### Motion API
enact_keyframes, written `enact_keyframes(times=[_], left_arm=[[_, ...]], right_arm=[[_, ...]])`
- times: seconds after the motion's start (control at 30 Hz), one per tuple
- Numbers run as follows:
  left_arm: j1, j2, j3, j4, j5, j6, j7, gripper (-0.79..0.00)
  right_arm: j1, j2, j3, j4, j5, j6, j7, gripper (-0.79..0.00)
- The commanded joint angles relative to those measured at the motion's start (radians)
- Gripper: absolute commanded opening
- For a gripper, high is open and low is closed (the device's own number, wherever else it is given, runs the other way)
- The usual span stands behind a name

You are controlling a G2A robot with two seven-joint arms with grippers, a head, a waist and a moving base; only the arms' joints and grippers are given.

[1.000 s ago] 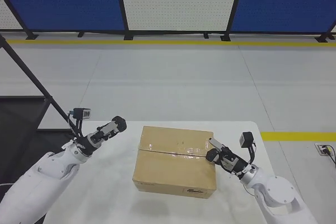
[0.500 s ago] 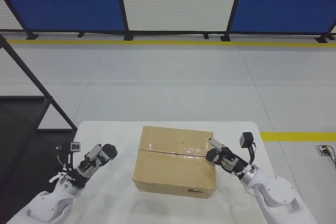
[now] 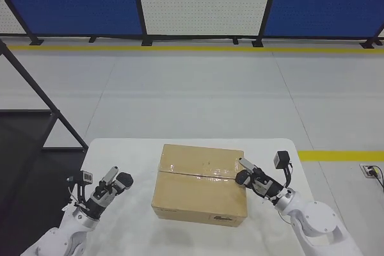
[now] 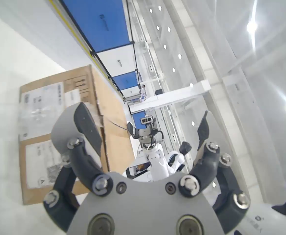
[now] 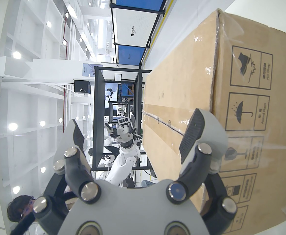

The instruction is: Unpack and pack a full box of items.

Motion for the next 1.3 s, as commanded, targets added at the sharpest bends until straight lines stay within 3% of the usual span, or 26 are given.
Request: enact_keyframes(times=[0.0, 0.27, 0.53, 0.93, 1.27], left_arm=[[0.025, 0.000, -0.008, -0.004, 0.018, 0.042, 0.009, 0.000], [0.096, 0.000, -0.044, -0.062, 0.010, 0.208, -0.051, 0.000], [0.048, -0.050, -0.019, -0.049, -0.040, 0.313, 0.034, 0.000], [-0.087, -0.160, 0.069, 0.104, -0.091, 0.336, 0.106, 0.000], [-0.126, -0.223, 0.082, 0.207, -0.117, 0.294, 0.096, 0.000]], right_arm=[[0.000, 0.000, 0.000, 0.000, 0.000, 0.000, 0.000, 0.000], [0.000, 0.000, 0.000, 0.000, 0.000, 0.000, 0.000, 0.000], [0.000, 0.000, 0.000, 0.000, 0.000, 0.000, 0.000, 0.000], [0.000, 0.000, 0.000, 0.000, 0.000, 0.000, 0.000, 0.000], [0.000, 0.000, 0.000, 0.000, 0.000, 0.000, 0.000, 0.000]])
